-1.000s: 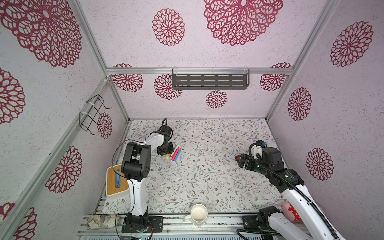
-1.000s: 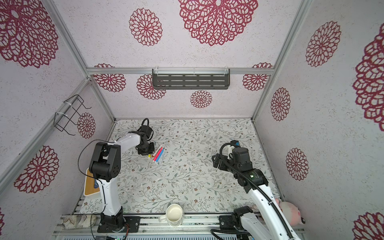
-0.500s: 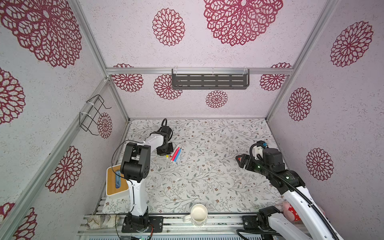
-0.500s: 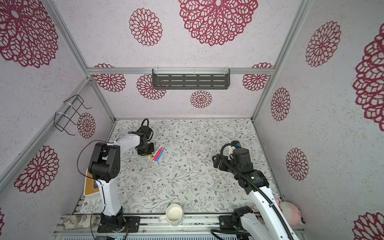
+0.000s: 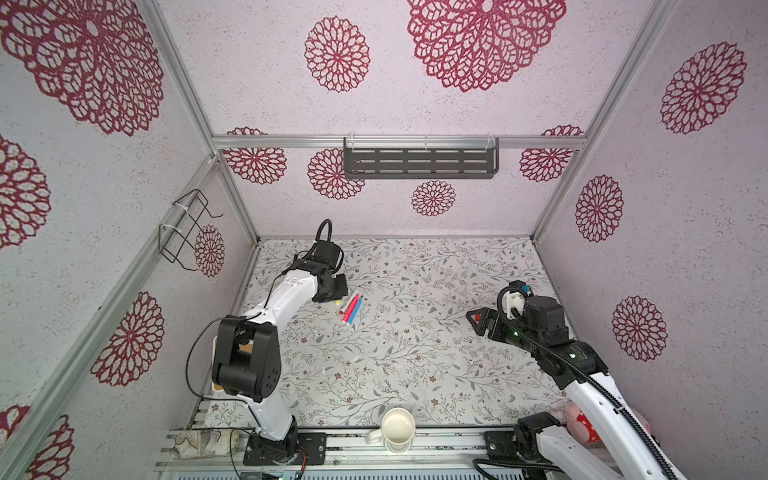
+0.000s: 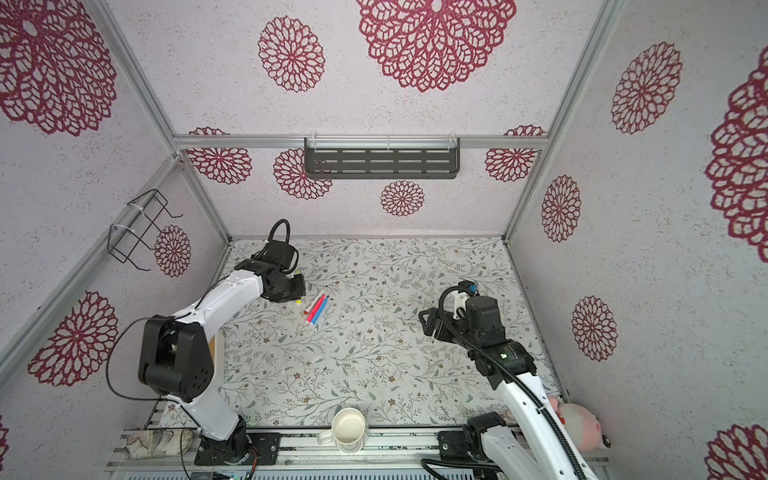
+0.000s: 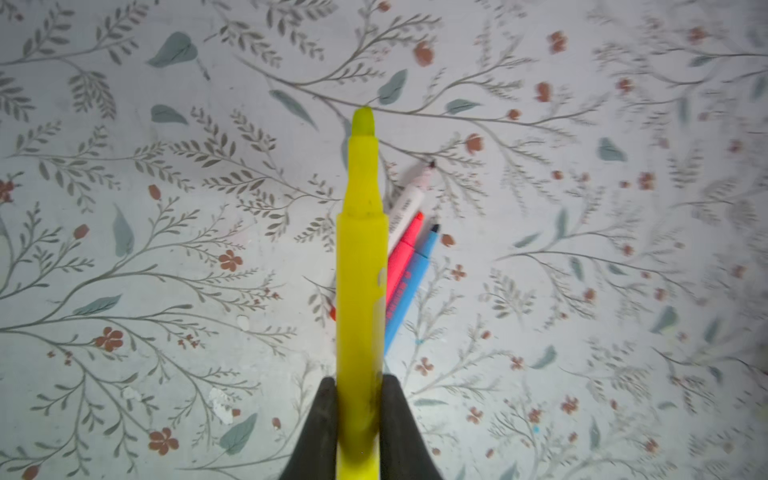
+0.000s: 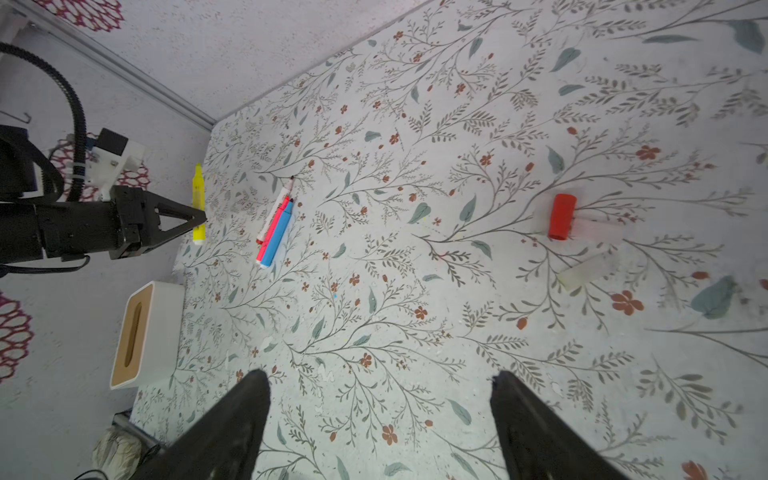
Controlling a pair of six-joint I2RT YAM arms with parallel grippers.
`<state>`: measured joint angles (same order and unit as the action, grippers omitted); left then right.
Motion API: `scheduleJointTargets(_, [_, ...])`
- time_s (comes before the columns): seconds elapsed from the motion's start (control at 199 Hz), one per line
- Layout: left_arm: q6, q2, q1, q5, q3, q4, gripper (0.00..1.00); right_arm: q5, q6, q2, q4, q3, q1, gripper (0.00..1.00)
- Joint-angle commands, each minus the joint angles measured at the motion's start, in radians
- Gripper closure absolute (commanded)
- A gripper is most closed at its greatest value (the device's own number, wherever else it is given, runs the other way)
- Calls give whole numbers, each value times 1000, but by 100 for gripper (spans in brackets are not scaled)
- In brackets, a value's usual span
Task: Insert the pens into the pen caps
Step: 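Close the left gripper on the yellow highlighter and lift it, then carry the highlighter toward the right gripper while the right gripper approaches it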
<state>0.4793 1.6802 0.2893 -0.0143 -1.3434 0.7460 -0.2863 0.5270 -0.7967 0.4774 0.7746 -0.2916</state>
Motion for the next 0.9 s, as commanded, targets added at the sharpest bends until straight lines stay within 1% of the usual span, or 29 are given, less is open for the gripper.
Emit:
scheduleJointTargets(0.0, [-22, -79, 54, -107, 71, -80, 90, -167, 31, 11, -147, -18, -7, 14])
scheduleJointTargets(0.045, [-22, -119, 78, -128, 102, -114, 89, -207, 45, 18, -201, -31, -10, 14])
scheduleJointTargets(0.181, [-22, -216, 158, -177, 179, -192, 89, -272, 77, 13, -309, -50, -23, 16])
scheduleJointTargets(0.281, [-2, -274, 212, -257, 232, -269, 89, -308, 104, -19, -374, -54, -53, 18])
scheduleJointTargets(0.416, [15, -335, 283, -285, 276, -320, 89, -295, 109, -74, -411, -41, -108, 18])
scheduleJointTargets(0.682, [52, -424, 383, -311, 347, -401, 88, -281, 141, -173, -524, -22, -208, 19])
scheduleJointTargets(0.787, [56, -447, 411, -304, 363, -418, 88, -243, 139, -217, -531, 5, -247, 19])
scheduleJointTargets(0.898, [68, -460, 432, -307, 376, -440, 87, -241, 150, -263, -570, 22, -278, 20])
